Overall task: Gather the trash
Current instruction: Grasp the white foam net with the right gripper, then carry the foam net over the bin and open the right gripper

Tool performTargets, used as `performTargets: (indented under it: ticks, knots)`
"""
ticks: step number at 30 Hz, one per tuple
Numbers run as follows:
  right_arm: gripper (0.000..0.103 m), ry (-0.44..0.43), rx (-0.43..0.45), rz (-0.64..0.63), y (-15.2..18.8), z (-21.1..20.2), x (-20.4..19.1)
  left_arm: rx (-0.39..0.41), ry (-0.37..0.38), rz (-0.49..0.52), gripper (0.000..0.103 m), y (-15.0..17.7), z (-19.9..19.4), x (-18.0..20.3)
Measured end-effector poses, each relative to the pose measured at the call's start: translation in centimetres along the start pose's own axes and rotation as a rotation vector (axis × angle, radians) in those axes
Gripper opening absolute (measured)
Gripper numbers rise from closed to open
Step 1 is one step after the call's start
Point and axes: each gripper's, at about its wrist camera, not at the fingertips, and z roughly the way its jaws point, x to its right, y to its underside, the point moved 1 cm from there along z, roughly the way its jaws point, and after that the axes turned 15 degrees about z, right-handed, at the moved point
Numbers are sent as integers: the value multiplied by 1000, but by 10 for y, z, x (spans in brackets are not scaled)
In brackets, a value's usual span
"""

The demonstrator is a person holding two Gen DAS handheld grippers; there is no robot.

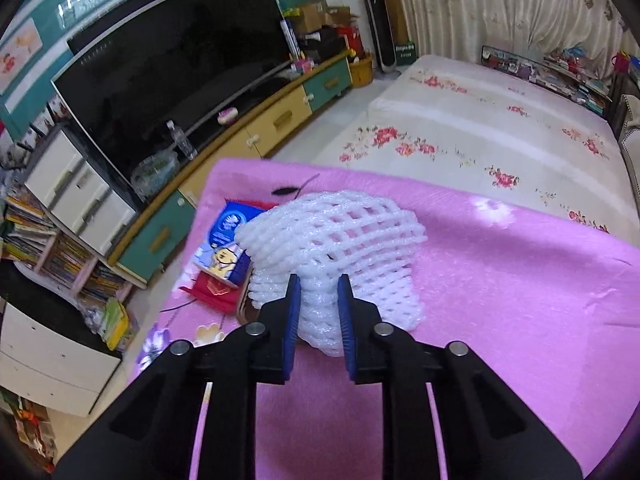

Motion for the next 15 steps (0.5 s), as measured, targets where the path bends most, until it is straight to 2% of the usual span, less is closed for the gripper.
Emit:
performTargets:
  ticks: [4, 8, 12, 15]
  knots:
    - [18, -25, 58, 7, 7, -44, 13, 4, 0, 14, 92, 0, 0, 4]
    - [18, -10, 130, 15, 27, -93, 43, 1, 6, 17, 92, 1, 1, 5]
    - [18, 66, 206, 78, 56, -145, 102, -17, 35, 11, 92, 1, 5, 8]
    - [18, 167, 268, 161, 84, -184, 164, -26, 34, 27, 92, 0, 6, 11]
